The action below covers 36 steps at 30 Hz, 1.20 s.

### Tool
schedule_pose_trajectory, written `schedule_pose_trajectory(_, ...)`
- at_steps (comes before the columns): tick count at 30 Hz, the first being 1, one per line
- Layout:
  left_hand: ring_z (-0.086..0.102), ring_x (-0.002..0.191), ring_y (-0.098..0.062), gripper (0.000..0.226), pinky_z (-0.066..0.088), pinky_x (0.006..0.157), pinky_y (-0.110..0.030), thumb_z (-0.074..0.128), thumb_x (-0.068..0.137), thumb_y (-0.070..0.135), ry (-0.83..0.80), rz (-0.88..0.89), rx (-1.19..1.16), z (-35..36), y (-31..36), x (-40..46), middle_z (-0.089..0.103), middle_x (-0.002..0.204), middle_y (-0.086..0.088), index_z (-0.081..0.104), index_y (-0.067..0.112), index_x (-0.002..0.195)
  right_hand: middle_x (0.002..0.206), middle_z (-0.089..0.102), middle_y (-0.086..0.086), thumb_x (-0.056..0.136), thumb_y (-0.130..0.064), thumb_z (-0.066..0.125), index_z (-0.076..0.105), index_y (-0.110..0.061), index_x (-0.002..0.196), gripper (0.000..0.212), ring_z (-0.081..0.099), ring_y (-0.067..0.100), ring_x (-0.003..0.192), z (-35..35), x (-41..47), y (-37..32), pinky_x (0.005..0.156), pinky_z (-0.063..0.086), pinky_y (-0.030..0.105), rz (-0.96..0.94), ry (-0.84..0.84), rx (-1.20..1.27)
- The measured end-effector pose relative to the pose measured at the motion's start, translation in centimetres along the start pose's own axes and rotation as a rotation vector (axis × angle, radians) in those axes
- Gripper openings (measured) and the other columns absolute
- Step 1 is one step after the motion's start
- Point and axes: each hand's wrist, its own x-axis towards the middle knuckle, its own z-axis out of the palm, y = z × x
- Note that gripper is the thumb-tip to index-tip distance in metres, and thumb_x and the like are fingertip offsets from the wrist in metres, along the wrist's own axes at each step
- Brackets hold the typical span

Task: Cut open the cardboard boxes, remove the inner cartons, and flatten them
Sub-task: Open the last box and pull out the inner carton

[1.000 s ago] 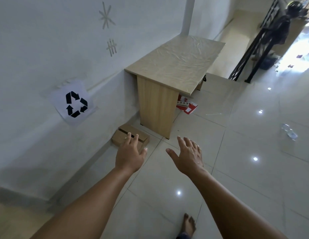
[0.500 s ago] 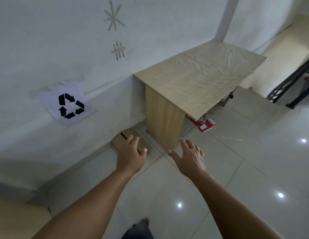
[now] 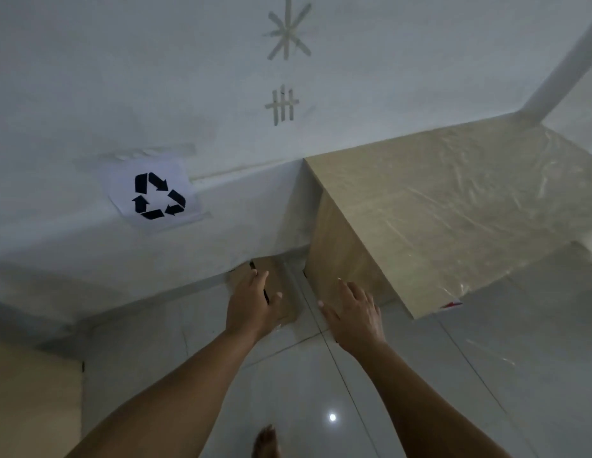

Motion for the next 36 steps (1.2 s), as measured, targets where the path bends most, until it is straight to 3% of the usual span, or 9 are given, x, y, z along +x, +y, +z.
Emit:
schedule_pose_trajectory(6,0.028,0.147,-0.025,0.069,0.031,0.116,-0.041,0.057,0.095,0.049,0.051,-0.177,-0.068,1.3,-1.6,3.8,0.028,0.161,-0.008,0.037,0.017,0.153,0.157,0.034,0.004,0.095,-0.068,0.037,0.024,-0.023,0.155,0.076,0.034,0.026,0.141,2.6,8.2,0.1,0.113,0.034,0.044,-0.182,-0.143,-0.06)
schedule_pose_trajectory(9,0.035,0.143,-0.027,0.077,0.034,0.113,-0.042,0.049,0.087,0.055,0.096,-0.262,-0.065,3.0,-3.8,6.0,0.035,0.157,-0.01,0.041,0.012,0.15,0.155,0.036,0.007,0.098,-0.062,0.042,0.027,-0.02,0.155,0.072,0.035,0.027,0.14,5.2,12.9,0.3,0.113,0.036,0.044,-0.251,-0.205,-0.038)
schedule_pose_trajectory(14,0.031,0.146,-0.025,0.069,0.031,0.116,-0.04,0.058,0.092,0.049,0.133,-0.369,-0.083,8.7,-8.8,10.6,0.032,0.159,-0.008,0.04,0.016,0.151,0.145,0.049,0.017,0.097,-0.053,0.051,0.041,-0.008,0.149,0.069,0.047,0.034,0.131,13.7,19.9,1.1,0.106,0.042,0.043,-0.356,-0.266,0.019)
schedule_pose_trajectory(17,0.029,0.147,-0.022,0.067,0.028,0.117,-0.038,0.062,0.094,0.042,0.147,-0.423,-0.076,13.7,-13.1,13.7,0.029,0.161,-0.005,0.037,0.02,0.153,0.148,0.044,0.016,0.098,-0.052,0.053,0.038,-0.011,0.151,0.069,0.04,0.034,0.135,20.7,23.3,2.5,0.108,0.04,0.044,-0.368,-0.308,0.028)
schedule_pose_trajectory(22,0.033,0.145,-0.023,0.067,0.03,0.116,-0.039,0.064,0.093,0.039,0.189,-0.478,-0.094,22.7,-22.4,18.7,0.034,0.159,-0.007,0.038,0.02,0.152,0.157,0.034,0.008,0.09,-0.068,0.034,0.029,-0.021,0.156,0.081,0.032,0.027,0.142,33.4,28.1,5.3,0.114,0.034,0.043,-0.303,-0.35,0.077)
schedule_pose_trajectory(30,0.046,0.134,-0.027,0.06,0.042,0.109,-0.042,0.063,0.094,0.034,0.188,-0.478,-0.051,37.9,-33.9,23.4,0.042,0.151,-0.007,0.043,0.019,0.149,0.159,0.021,0.006,0.097,-0.056,0.05,0.028,-0.027,0.155,0.068,0.027,0.028,0.143,51.3,33.1,11.3,0.112,0.035,0.038,-0.224,-0.367,0.136)
schedule_pose_trajectory(36,0.052,0.123,-0.036,0.067,0.047,0.1,-0.045,0.049,0.095,0.059,0.191,-0.548,-0.124,44.4,-38.7,26.6,0.034,0.152,-0.015,0.029,0.032,0.153,0.162,0.013,0.0,0.093,-0.066,0.048,0.021,-0.037,0.156,0.074,0.032,0.03,0.143,58.5,36.6,13.2,0.111,0.04,0.044,-0.137,-0.277,0.239)
